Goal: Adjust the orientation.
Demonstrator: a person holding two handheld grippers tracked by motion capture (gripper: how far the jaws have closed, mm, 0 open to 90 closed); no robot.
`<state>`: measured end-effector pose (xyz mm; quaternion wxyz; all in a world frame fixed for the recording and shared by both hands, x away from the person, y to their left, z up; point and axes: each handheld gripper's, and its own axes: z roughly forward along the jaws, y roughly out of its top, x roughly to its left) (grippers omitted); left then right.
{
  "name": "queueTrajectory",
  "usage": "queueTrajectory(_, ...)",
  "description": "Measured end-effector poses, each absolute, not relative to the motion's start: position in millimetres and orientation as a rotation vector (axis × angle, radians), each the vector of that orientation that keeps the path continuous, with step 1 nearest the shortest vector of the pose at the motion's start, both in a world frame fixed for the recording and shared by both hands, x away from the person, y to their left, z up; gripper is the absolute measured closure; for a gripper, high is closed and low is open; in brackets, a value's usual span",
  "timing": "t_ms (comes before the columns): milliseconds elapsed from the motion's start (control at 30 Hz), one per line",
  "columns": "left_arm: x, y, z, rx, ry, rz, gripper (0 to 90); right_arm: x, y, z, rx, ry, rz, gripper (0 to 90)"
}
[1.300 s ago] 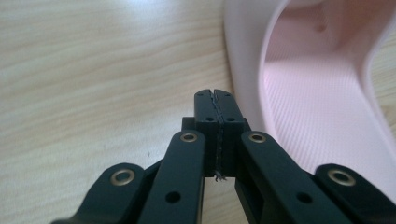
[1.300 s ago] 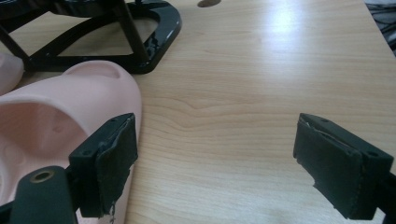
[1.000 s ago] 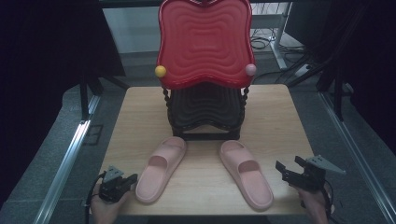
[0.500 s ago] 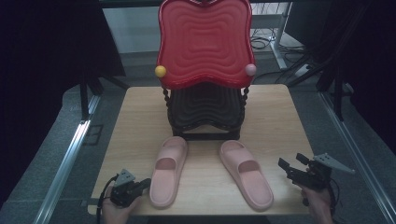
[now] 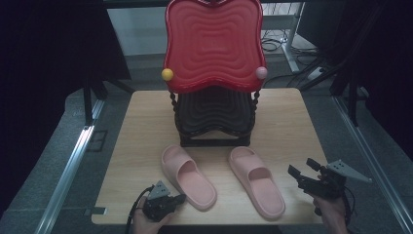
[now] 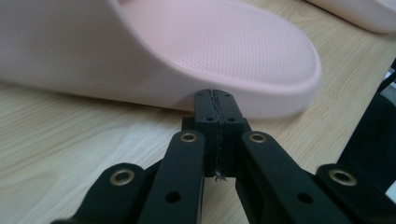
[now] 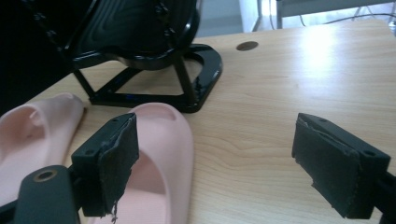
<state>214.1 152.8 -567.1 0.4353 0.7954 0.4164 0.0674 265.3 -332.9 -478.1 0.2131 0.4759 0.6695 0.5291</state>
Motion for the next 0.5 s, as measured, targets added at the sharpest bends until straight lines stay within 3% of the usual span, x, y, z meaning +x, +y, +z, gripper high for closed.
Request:
queueTrajectory(300,213.5,148.1,-564.9,1.955,1.026,0.185,89.4,262.5,-330.8,-478.9,1.312,1.878,1.453,16.1)
queueTrajectory(500,214.6,181.4,-532.2,1.766,1.086,0.344,83.0,258.0,-320.7,-475.0,1.257,1.935,1.411,17.7)
